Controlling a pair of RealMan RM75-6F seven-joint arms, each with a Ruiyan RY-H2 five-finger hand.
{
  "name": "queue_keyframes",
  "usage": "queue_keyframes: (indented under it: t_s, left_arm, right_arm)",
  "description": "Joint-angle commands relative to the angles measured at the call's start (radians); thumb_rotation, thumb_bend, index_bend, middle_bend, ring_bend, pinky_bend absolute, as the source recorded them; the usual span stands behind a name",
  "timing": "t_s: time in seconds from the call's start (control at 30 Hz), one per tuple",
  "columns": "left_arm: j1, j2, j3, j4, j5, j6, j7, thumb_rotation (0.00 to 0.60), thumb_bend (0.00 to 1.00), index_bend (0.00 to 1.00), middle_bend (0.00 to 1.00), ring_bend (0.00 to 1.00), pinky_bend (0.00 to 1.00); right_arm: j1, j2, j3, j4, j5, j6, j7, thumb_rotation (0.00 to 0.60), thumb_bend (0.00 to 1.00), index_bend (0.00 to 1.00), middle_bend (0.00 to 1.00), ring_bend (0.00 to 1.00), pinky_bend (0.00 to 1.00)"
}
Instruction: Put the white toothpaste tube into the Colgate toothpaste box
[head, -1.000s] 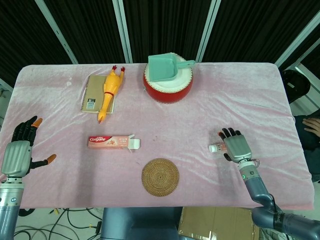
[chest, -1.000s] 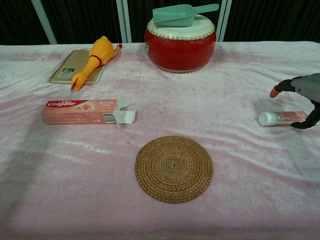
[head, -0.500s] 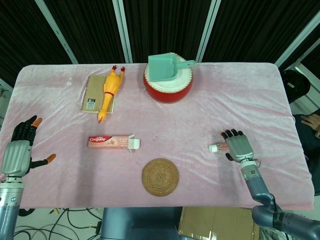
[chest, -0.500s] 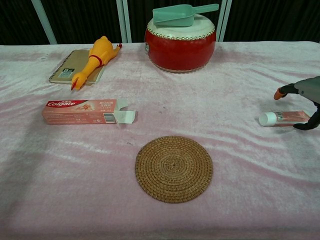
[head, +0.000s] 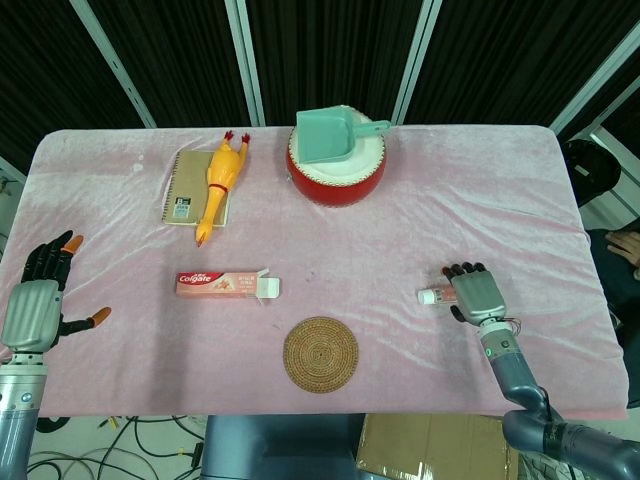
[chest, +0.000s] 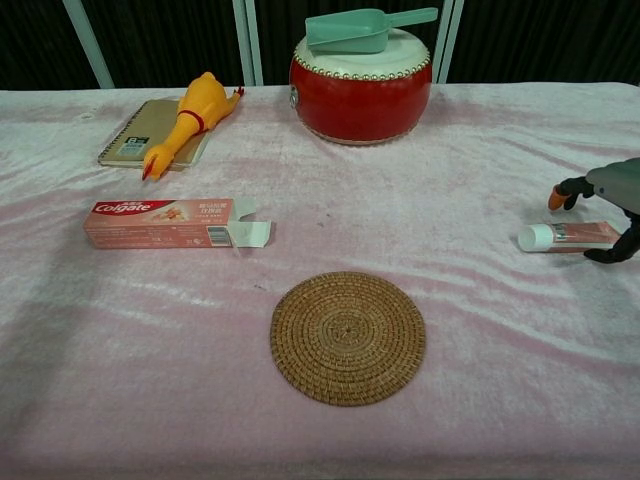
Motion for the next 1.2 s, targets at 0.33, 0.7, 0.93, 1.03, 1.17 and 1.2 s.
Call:
queue_keyframes:
  t_s: [0.33,0.7,0.93,1.03,1.17,1.2]
  left_arm:
    - [-0.002,-0.005,0.0,0.007,-0.001,-0.002,-0.001,0.6,0.02,0.0,0.0,0.0,0.0]
    - [-0.004,-0.009,0.001,0.014,-0.003,-0.007,0.002,0.6,0.02,0.0,0.0,0.0,0.0]
    - [-0.009,-0.012,0.001,0.009,-0.006,-0.014,0.007,0.6,0.02,0.0,0.0,0.0,0.0]
    - [-0.016,-0.013,0.002,0.002,-0.007,-0.024,0.018,0.6,0.02,0.0,0.0,0.0,0.0]
    - [-0.035,-0.014,0.0,-0.018,-0.01,-0.05,0.053,0.6,0.02,0.02,0.0,0.0,0.0]
    - [-0.046,-0.015,-0.003,-0.026,-0.015,-0.065,0.069,0.6,0.02,0.02,0.0,0.0,0.0]
  right_arm:
    - [0.001,-0.01,0.0,0.027,0.005,-0.012,0.008,0.6,0.35,0.37,0.33,0.28,0.23]
    - [0.0,-0.028,0.004,0.045,-0.003,-0.012,0.032,0.6,0.36,0.53,0.48,0.44,0.33]
    - [-0.001,-0.018,0.005,0.033,-0.043,0.006,0.06,0.6,0.39,0.65,0.59,0.56,0.49]
    - [0.002,-0.011,0.011,0.022,-0.046,0.012,0.055,0.6,0.39,0.65,0.59,0.56,0.48]
    - [0.008,0.003,0.025,0.001,-0.039,0.019,0.042,0.6,0.39,0.65,0.59,0.56,0.48]
    - [0.01,0.009,0.03,-0.007,-0.036,0.02,0.039,0.6,0.39,0.65,0.59,0.56,0.49]
